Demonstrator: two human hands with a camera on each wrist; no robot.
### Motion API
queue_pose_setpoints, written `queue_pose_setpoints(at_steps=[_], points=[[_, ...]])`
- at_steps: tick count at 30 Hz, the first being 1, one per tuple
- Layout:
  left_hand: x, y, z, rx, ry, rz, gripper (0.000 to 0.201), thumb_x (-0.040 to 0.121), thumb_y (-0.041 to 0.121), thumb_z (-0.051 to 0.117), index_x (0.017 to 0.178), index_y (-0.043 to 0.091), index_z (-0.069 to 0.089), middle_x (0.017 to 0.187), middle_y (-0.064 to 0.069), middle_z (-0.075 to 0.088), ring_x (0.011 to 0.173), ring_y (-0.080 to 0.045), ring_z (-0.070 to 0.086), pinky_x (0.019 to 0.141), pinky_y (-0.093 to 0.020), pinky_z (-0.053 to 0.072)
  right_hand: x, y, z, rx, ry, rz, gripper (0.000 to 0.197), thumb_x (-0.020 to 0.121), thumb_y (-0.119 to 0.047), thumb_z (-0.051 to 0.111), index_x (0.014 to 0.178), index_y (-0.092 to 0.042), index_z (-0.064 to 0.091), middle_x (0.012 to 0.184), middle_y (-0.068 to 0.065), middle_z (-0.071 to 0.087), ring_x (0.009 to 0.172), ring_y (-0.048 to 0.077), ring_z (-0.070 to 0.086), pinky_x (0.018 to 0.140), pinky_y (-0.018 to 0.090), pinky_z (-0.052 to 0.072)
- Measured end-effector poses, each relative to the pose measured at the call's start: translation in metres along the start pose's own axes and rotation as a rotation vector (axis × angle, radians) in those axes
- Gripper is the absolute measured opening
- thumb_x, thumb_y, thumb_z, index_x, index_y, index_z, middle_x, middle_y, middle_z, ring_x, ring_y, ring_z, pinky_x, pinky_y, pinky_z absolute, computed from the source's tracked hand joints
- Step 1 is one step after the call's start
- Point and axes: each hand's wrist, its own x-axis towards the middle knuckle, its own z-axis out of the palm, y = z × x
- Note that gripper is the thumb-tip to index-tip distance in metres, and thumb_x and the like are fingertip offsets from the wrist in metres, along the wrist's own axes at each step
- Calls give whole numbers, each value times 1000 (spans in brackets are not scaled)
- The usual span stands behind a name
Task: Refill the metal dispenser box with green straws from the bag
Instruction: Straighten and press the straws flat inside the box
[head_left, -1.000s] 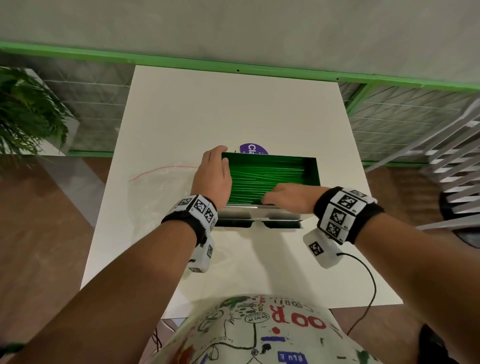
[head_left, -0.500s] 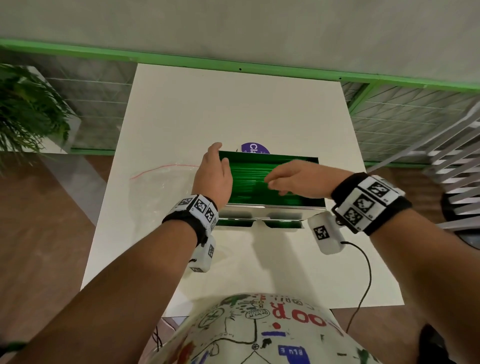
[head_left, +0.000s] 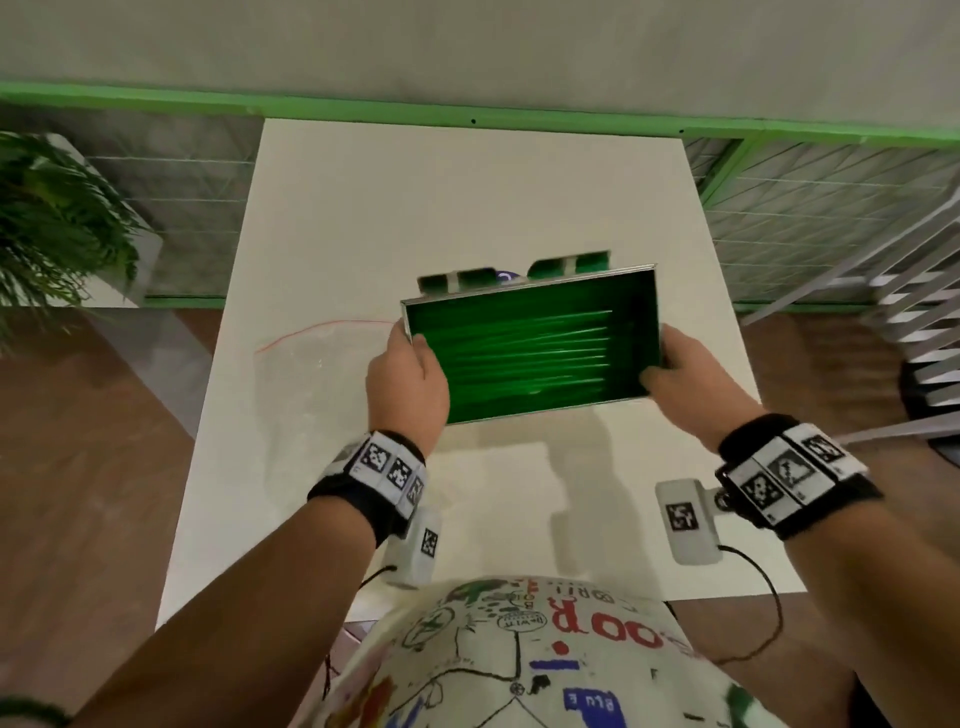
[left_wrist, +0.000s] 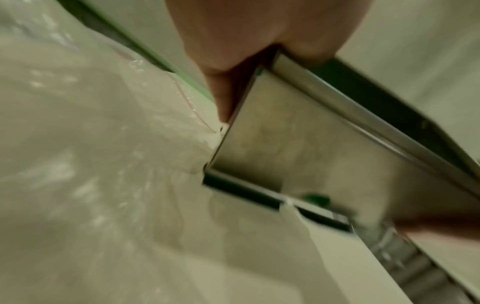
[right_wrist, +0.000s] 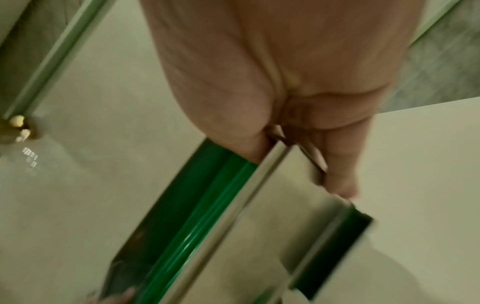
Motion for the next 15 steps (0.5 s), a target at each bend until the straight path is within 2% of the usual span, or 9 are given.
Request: queue_pose_setpoints(at_steps=[2, 4, 6, 8, 10, 11, 13, 15], points=[[-5, 12, -2, -34, 23, 115, 30, 109, 14, 39, 127, 1, 59, 82, -4, 61, 72, -24, 59, 65, -27, 38, -8, 1, 0, 166, 79, -27, 60, 77, 16, 42, 108, -31, 65, 110, -2, 71, 110, 23, 65, 100, 47, 51], [10, 25, -7, -57, 66, 97, 25, 109, 14, 38, 113, 2, 60, 81, -3, 59, 76, -28, 59, 66, -27, 36, -12, -3, -1, 145, 111, -75, 60, 73, 6, 45, 112, -34, 64, 109, -4, 72, 108, 24, 66, 97, 48, 53], [23, 40, -15, -22, 62, 26, 22, 109, 13, 39, 94, 7, 53, 75, -2, 53, 75, -31, 55, 66, -29, 31, -10, -7, -5, 116, 56, -60, 56, 77, 2, 47, 115, -35, 65, 107, -1, 73, 105, 26, 68, 92, 45, 55], [25, 53, -23, 111, -57, 12, 18, 107, 12, 39, 91, 8, 47, 78, -6, 54, 73, -30, 52, 67, -33, 34, -10, -14, -12, 200, 59, 9, 52, 81, 8, 46, 100, -34, 70, 100, 7, 73, 98, 34, 69, 90, 46, 57], [27, 64, -31, 210, -221, -79, 13, 101, 6, 40, 89, 5, 46, 84, -9, 53, 76, -29, 52, 68, -35, 37, -13, -17, -23, 171, 105, 47, 50, 80, 3, 46, 93, -37, 72, 99, 9, 74, 94, 37, 71, 86, 53, 59], [31, 72, -39, 224, -287, -134, 15, 98, 2, 41, 84, 5, 46, 86, -9, 53, 80, -30, 53, 68, -34, 38, -16, -18, -29, 117, 53, 59, 44, 80, -1, 48, 95, -34, 73, 98, 8, 74, 91, 35, 71, 85, 53, 59], [38, 90, -52, 279, -406, -195, 26, 98, 1, 42, 73, 10, 43, 87, -11, 55, 79, -30, 55, 60, -30, 41, -21, -20, -42, 8, -40, 89, 25, 82, -5, 53, 94, -15, 73, 90, 11, 74, 81, 34, 67, 81, 49, 58], [37, 107, -59, 302, -543, -241, 29, 101, 8, 44, 72, 11, 47, 75, -11, 61, 60, -26, 59, 44, -23, 47, -19, -19, -56, 17, -56, 162, 12, 84, 2, 54, 85, 2, 66, 82, 18, 65, 71, 29, 62, 73, 44, 59]])
